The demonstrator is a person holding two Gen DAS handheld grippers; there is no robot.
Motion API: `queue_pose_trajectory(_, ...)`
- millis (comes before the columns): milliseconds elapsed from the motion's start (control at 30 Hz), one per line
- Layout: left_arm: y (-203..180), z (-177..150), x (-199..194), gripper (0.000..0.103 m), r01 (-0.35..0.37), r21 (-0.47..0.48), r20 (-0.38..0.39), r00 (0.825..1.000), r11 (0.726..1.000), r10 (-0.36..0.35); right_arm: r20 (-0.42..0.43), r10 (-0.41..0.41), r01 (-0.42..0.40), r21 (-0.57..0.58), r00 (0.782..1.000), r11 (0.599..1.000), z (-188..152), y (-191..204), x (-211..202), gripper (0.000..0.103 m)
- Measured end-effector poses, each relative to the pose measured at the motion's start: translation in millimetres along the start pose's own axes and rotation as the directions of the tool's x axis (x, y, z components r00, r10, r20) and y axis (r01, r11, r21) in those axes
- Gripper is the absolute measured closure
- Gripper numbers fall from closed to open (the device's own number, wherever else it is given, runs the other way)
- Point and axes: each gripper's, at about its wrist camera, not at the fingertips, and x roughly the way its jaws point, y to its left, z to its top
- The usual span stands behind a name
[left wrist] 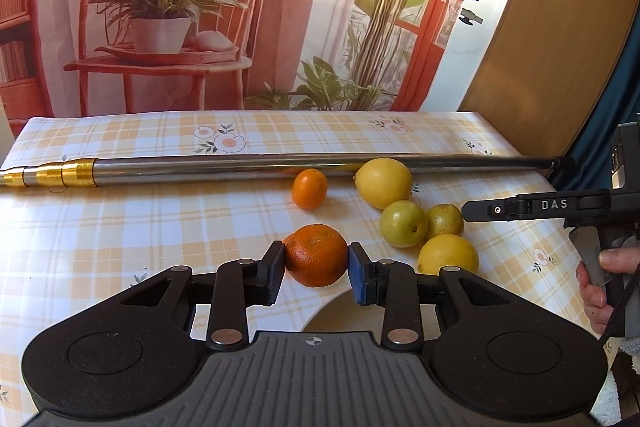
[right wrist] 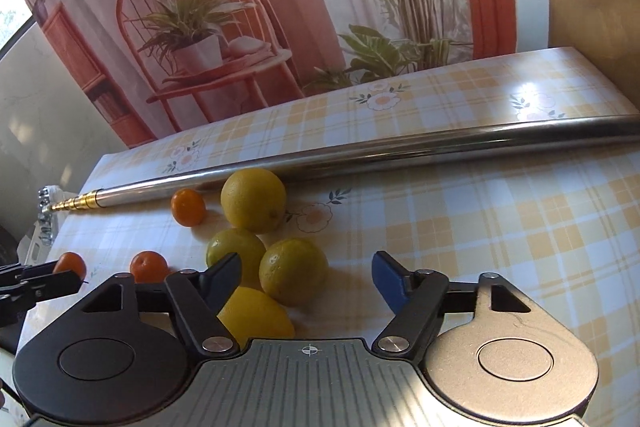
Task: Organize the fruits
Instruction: 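Close the left gripper on a tangerine beside the plate, then close the right gripper on a green-yellow lemon while the left gripper lifts the tangerine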
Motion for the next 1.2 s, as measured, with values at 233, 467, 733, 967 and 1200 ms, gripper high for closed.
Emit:
queue_pose_trajectory(233, 1, -5, -6, 0.067, 0.005, -0.002, 0.013, 1.0, 1.0, -0.005, -0.037, 0.015, -0.015, 0.017, 0.999, 1.0, 7, 5, 19, 0.058)
queue_pose_trajectory(467, -1, -10, -6, 0.067, 0.016, 0.008, 0.007, 1.0, 1.0, -0.016, -0.083, -0.014, 0.012, -0.019, 0.996, 1.0, 6, 14, 31, 0.06)
queue_pose_trajectory(733, -2, -17, -5, 0.067, 0.022, 0.019, -0.009, 1.0, 1.0, -0.021, -0.097, 0.007, -0.007, -0.006, 0.995, 1.0, 3, 12, 36, 0.06)
queue_pose_trajectory(967, -5, -21, -6, 0.067, 0.022, 0.025, -0.02, 1.0, 0.999, -0.022, -0.082, -0.001, 0.0, -0.013, 0.997, 1.0, 0, 14, 32, 0.061)
queue_pose_trajectory(1200, -6, -23, -7, 0.067, 0.018, 0.033, -0.031, 0.999, 0.999, -0.017, -0.022, -0.005, 0.005, 0.003, 1.0, 1.0, -7, 10, 12, 0.061)
